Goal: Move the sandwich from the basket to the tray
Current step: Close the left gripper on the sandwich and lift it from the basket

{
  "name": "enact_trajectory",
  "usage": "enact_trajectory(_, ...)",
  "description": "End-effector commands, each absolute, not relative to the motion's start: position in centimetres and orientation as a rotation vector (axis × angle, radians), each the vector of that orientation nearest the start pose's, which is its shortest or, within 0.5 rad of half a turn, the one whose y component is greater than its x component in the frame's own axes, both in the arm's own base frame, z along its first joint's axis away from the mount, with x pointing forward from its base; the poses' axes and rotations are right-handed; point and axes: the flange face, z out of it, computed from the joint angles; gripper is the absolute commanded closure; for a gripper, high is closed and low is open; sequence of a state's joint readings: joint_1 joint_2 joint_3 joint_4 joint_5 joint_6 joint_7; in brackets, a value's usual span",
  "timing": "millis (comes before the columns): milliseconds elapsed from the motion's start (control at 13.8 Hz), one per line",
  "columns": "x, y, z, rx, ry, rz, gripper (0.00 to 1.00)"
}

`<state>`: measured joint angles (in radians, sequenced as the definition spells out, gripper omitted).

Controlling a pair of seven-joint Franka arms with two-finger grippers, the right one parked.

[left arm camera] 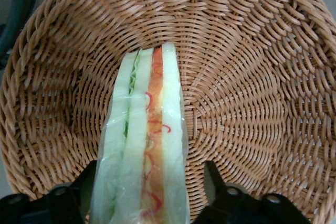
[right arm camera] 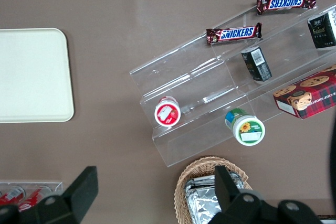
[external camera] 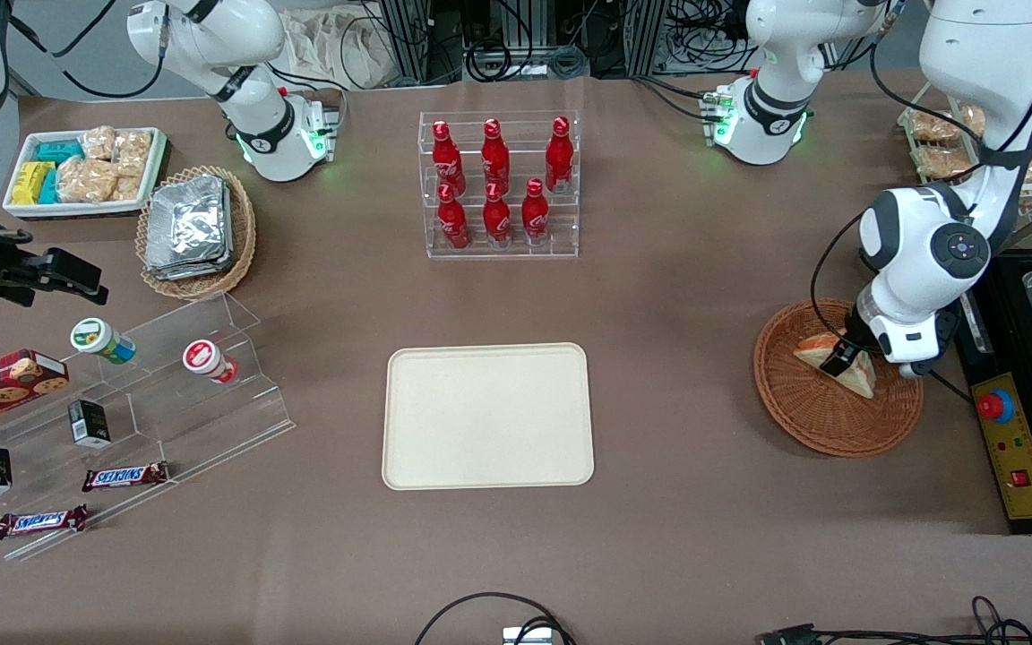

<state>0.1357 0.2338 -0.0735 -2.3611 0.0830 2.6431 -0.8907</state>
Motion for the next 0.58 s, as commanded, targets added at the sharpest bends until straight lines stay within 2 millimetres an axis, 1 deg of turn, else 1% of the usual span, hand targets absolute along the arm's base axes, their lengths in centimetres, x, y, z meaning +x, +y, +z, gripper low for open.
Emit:
enact_trajectory(0,51.3,2.5,23.0,-2.841,-1.270,-0.119,0.67)
enact_trajectory(145,51.3,2.5,23.1,-2.847,-1.229,-0.129,0.82)
enact_trajectory(289,51.4,2.5,24.2,-2.853,-1.208,-0.147,0.85)
enact_trajectory(434,51.3,2.1,25.6,-2.863,-1.138,-0.129,0.86)
enact_trajectory(507,51.3,2.1,26.8,-2.881,-1.078,-0.138,0.86)
